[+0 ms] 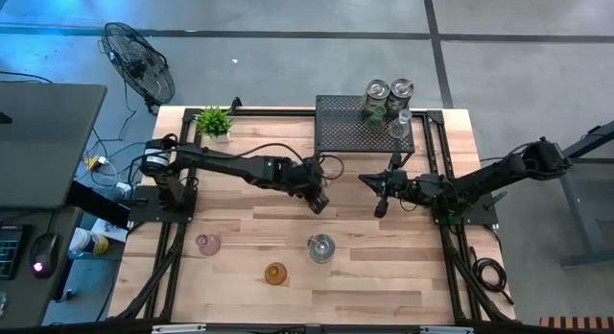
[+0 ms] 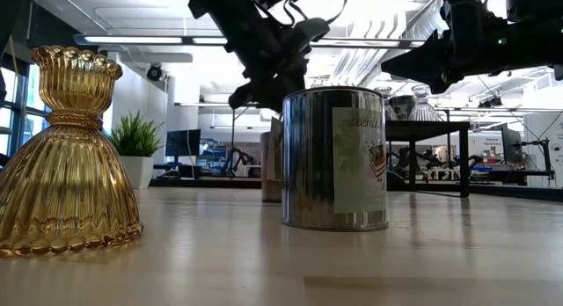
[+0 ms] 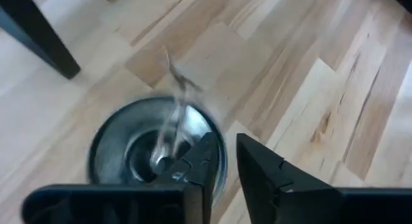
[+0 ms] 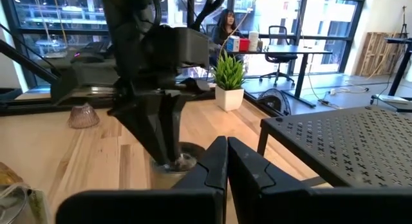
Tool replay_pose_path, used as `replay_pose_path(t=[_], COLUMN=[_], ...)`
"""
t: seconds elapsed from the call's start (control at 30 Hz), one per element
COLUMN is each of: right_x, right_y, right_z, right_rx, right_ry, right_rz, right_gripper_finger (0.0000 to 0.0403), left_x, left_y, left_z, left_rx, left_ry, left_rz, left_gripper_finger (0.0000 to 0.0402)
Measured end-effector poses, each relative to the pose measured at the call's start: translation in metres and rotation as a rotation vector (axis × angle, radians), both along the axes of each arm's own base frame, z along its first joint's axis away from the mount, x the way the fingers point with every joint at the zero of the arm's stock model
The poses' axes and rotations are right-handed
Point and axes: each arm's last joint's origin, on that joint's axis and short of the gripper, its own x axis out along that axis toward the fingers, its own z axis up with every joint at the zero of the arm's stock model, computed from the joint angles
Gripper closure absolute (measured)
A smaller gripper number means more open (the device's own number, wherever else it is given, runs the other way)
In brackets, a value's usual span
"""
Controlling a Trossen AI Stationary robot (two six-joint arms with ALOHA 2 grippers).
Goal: Pick & Place candle stick holders
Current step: Align the silver scented candle with the other silver scented candles on the shelf
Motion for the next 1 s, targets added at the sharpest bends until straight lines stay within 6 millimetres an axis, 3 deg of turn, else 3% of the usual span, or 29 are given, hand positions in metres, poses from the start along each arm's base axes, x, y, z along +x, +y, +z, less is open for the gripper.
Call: replay_pose_path(t=[0.17, 0.33, 0.5, 0.8, 1.0], right_x=[0.0, 0.0, 0.005, 0.044, 0.084], right_y=[0.0, 0.002, 0.01, 0.027, 0.025], right_z=[0.0, 0.0, 0.001, 0.039, 0.057], right_rx=[0.027, 0.096, 0.178, 0.229, 0.175], right_ry=[-0.008, -0.026, 0.034, 0.372, 0.689], right_rz=[0.004, 0.042, -0.015, -0.026, 0.038], right_gripper_finger=[0.0402, 0.0402, 0.0402, 0.0402, 0.0359], left_x=[-0.008, -0.035, -0.071, -0.132, -0.149], left_y=[0.002, -0.002, -0.001, 0.021, 0.025], left_z=[0.028, 0.047, 0.025, -0.046, -0.068], left_rx=[0.109, 0.216, 0.234, 0.167, 0.209], left_ry=[-0.048, -0.105, -0.245, -0.451, -0.445], left_rz=[-0.147, -0.291, -0.361, -0.303, -0.292], left_gripper_finger=[0.0309, 0.0335, 0.0394, 0.0399, 0.04])
